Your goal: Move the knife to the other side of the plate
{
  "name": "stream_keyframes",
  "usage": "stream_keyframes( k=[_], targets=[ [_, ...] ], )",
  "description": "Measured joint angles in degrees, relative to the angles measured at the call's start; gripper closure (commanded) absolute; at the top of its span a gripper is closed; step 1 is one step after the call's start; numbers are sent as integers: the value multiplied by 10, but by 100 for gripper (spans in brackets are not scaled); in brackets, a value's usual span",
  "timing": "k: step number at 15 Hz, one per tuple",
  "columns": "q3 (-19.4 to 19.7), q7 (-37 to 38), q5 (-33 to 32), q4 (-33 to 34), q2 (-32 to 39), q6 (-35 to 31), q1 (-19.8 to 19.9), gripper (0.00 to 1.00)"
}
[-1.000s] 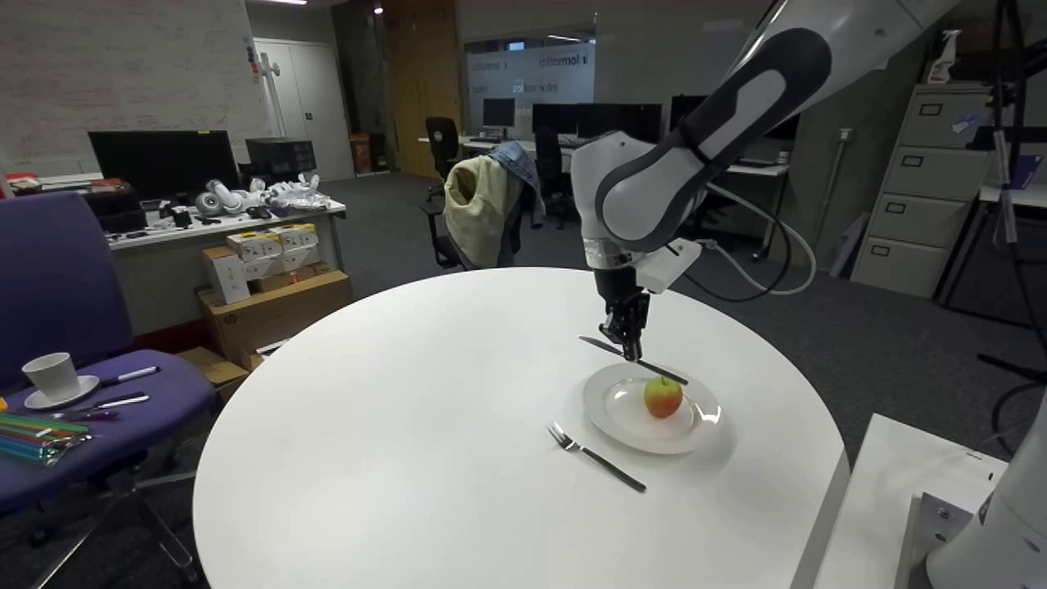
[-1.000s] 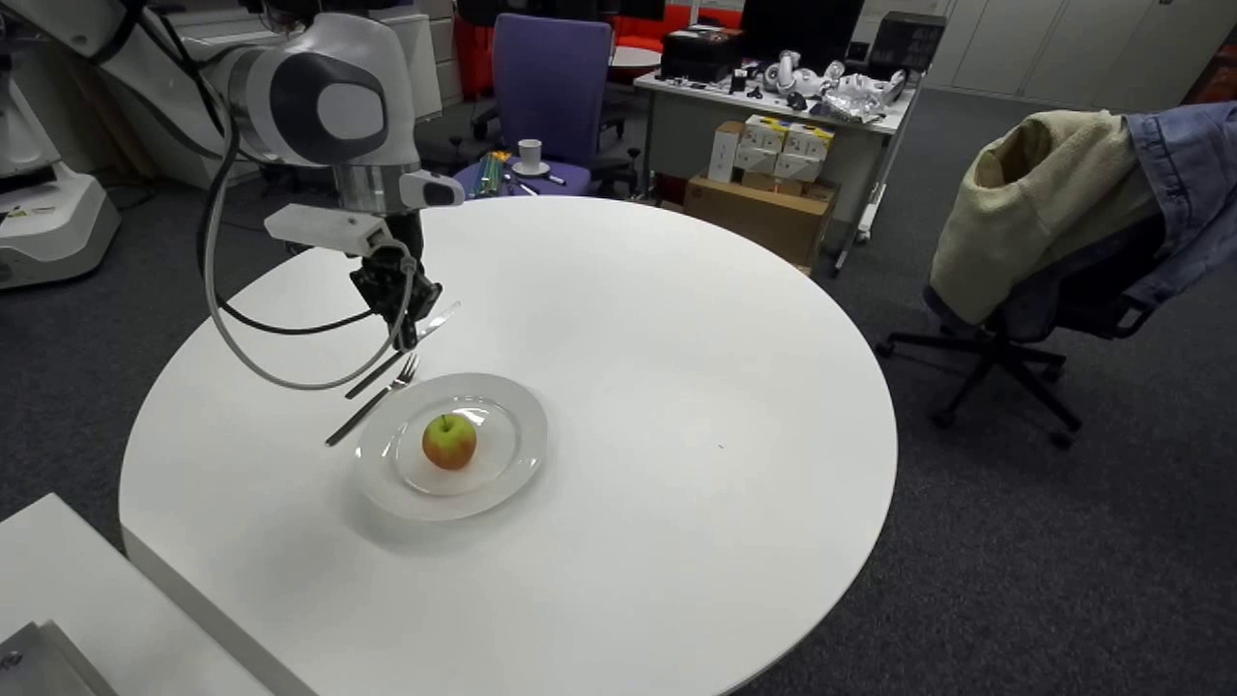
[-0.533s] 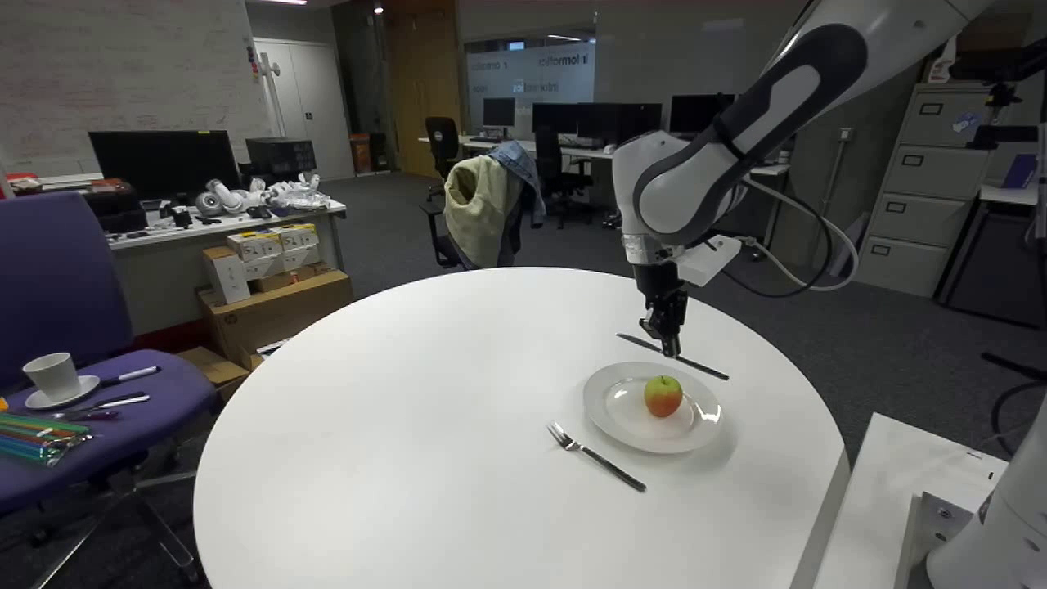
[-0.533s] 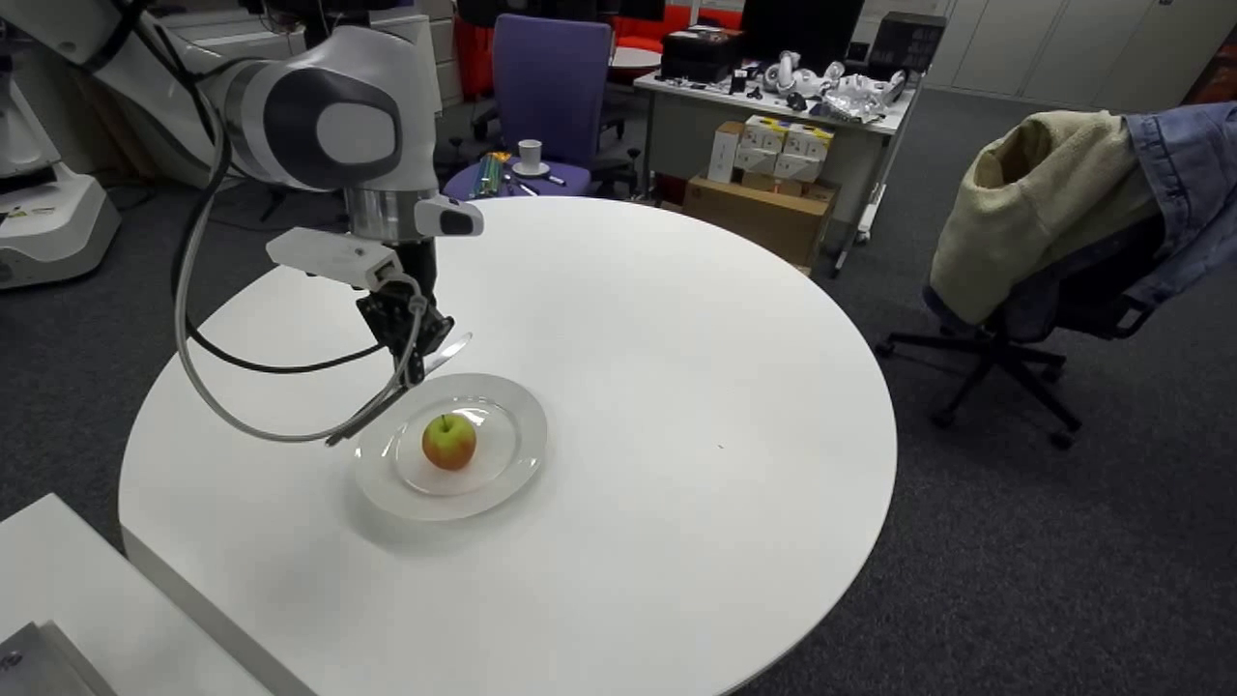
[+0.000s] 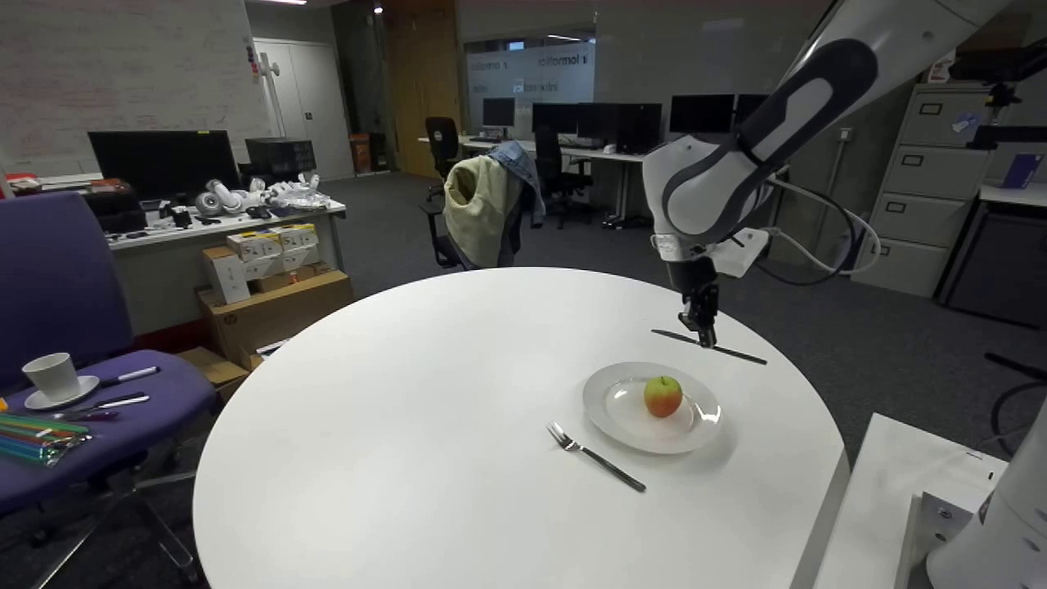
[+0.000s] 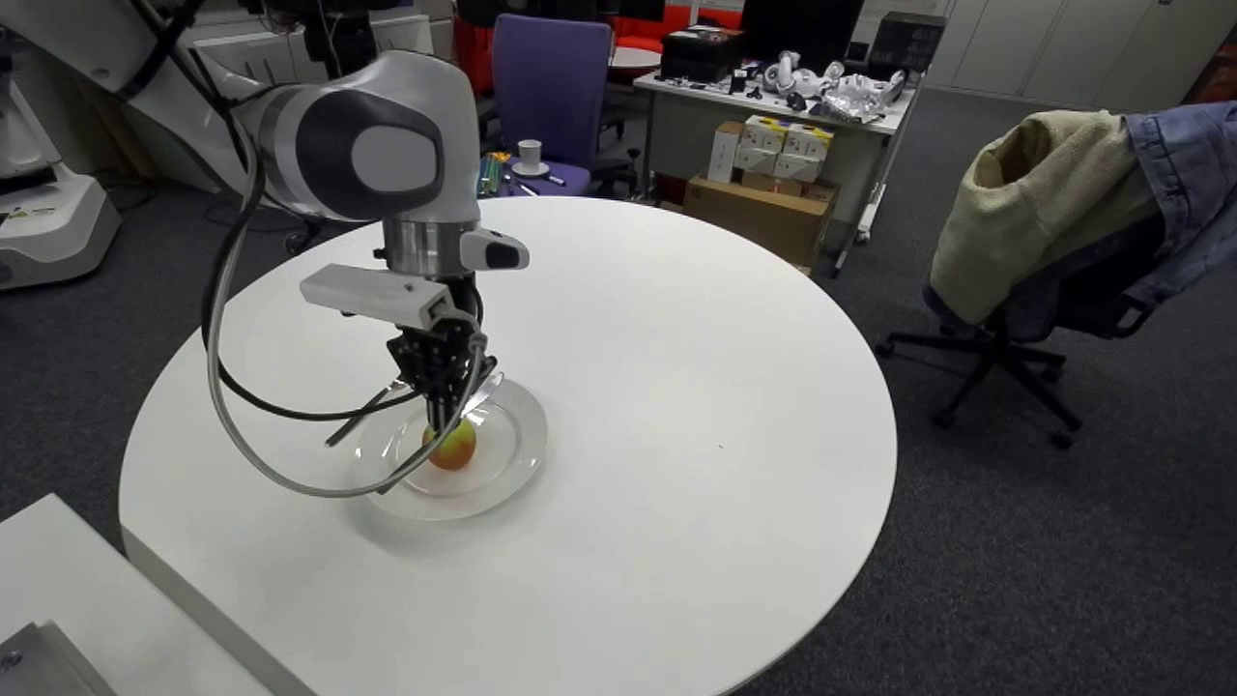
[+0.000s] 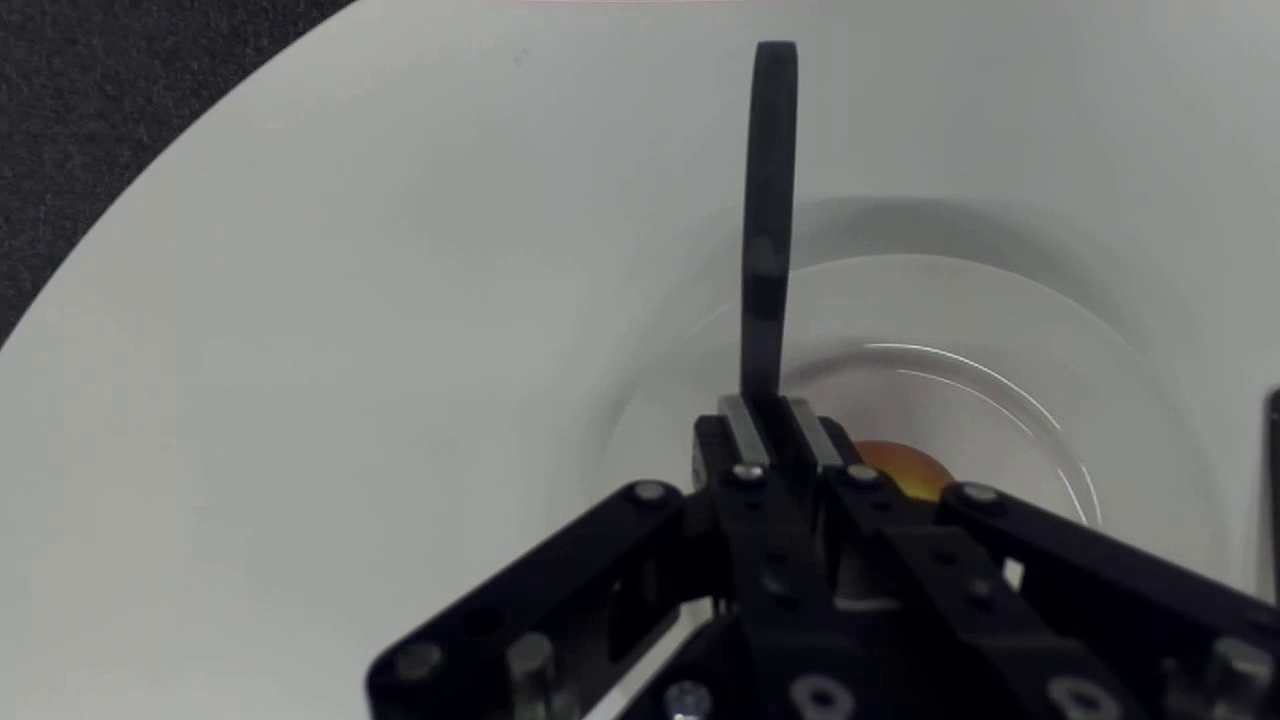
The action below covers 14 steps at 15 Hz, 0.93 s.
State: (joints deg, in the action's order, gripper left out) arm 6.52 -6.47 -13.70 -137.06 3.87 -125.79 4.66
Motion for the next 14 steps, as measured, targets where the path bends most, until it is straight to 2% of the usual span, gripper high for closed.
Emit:
stream_keyframes(
  k=[7, 14],
  targets=[
    [26, 0, -55, 11, 32, 0, 18, 98],
    [39, 44, -101, 73, 105, -4, 23, 98]
  ],
)
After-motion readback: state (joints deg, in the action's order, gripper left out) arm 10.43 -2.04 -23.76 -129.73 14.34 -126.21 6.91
